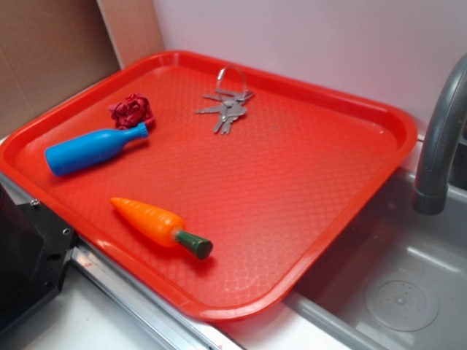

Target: Grab the silver keys.

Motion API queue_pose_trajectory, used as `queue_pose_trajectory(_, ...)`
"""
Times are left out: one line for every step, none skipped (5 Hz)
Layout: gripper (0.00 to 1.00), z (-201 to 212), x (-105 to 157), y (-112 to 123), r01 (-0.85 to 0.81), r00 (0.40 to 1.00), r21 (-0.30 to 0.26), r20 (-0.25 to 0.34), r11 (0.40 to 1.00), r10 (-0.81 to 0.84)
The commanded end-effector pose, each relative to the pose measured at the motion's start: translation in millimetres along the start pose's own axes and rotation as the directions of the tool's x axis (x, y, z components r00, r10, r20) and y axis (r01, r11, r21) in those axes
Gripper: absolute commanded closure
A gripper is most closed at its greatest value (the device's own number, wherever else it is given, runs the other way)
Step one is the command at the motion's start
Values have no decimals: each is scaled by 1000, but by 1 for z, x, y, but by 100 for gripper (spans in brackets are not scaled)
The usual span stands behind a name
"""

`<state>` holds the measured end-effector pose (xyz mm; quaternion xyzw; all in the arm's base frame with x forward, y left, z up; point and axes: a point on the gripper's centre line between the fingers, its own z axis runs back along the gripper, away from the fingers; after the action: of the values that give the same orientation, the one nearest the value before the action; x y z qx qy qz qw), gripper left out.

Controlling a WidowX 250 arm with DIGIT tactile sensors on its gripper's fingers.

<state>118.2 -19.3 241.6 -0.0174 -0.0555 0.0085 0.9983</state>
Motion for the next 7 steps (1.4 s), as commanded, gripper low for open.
queue_pose_trajectory(0, 0, 0, 0, 0, 1000, 0, 0, 1000, 0)
queue_pose_trajectory(0, -25, 21, 4, 19, 1000, -18, 24, 1000, -18)
queue_pose_trajectory(0, -44, 40, 12, 2, 1000, -10, 15, 1000, -2)
queue_pose_trajectory(0, -68, 59, 22, -52, 999, 2, 13, 999, 52)
queue_pose_trajectory(0, -98, 91, 38, -120, 991, 22, 54, 993, 119)
queue_pose_trajectory(0, -113, 108, 43, -134, 990, 25, 50, 991, 132)
queue_pose_trajectory(0, -146, 137, 51, -136, 990, 58, 40, 989, 134)
